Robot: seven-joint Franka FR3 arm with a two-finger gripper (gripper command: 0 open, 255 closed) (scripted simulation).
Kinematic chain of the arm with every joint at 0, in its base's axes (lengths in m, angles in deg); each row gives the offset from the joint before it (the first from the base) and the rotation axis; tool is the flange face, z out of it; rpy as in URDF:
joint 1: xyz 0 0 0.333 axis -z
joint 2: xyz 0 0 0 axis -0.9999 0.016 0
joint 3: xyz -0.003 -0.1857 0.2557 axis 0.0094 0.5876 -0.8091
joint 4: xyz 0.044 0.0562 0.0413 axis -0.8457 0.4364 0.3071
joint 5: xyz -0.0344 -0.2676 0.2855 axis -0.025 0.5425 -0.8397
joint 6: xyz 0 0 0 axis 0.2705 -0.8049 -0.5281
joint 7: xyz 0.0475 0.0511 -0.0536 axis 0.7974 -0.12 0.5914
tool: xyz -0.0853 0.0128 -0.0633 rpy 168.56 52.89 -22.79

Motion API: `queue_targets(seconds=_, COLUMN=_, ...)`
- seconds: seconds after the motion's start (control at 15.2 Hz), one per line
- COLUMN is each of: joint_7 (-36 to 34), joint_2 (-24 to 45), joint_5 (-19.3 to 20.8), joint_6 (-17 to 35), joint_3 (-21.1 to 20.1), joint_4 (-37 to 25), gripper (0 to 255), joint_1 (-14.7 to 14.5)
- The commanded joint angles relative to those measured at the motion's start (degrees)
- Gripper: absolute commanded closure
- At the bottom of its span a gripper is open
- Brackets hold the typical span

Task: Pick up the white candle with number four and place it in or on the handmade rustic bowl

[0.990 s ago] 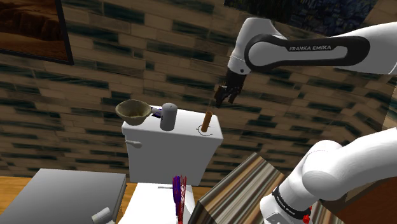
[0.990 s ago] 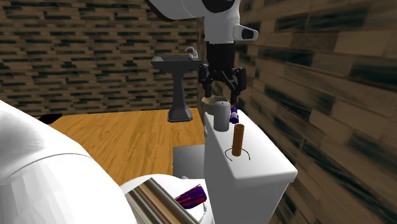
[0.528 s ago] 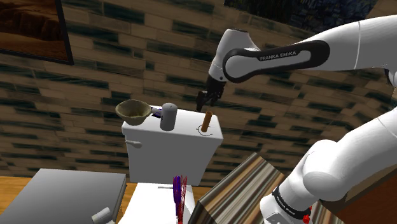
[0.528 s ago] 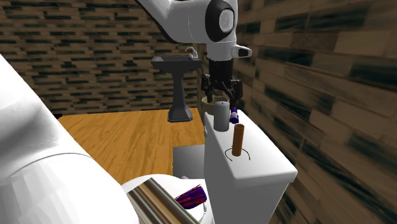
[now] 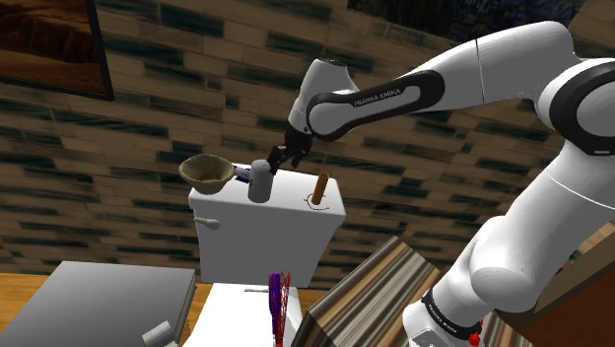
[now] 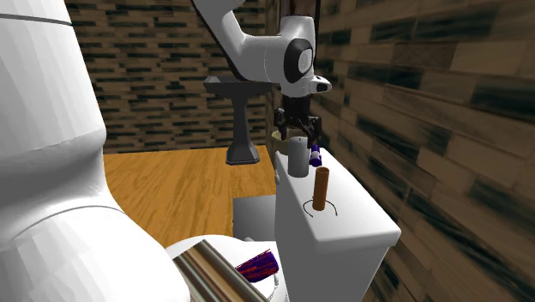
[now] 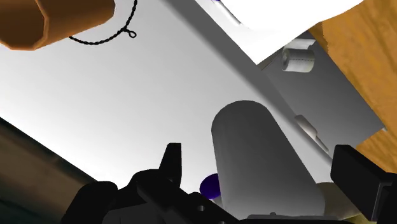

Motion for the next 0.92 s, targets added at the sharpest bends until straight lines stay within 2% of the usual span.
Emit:
queue_targets(seconds=0.0, joint_7=-0.57, joint_2=3.71, joint_5=0.39, joint_6=2.63, joint_3=-0.57, joint_4=-2.34, gripper=0, joint_1=-0.56)
queue_targets(seconds=0.53, joint_7=-1.41, joint_2=9.30, joint_5=1.53, joint_6=7.91, joint_3=-0.61, joint_4=-3.01, gripper=0, joint_1=-0.99)
queue_targets(seconds=0.86, joint_7=-1.47, joint_2=9.66, joint_5=1.62, joint_6=8.28, joint_3=-0.59, joint_4=-3.01, gripper=0, joint_1=-1.02)
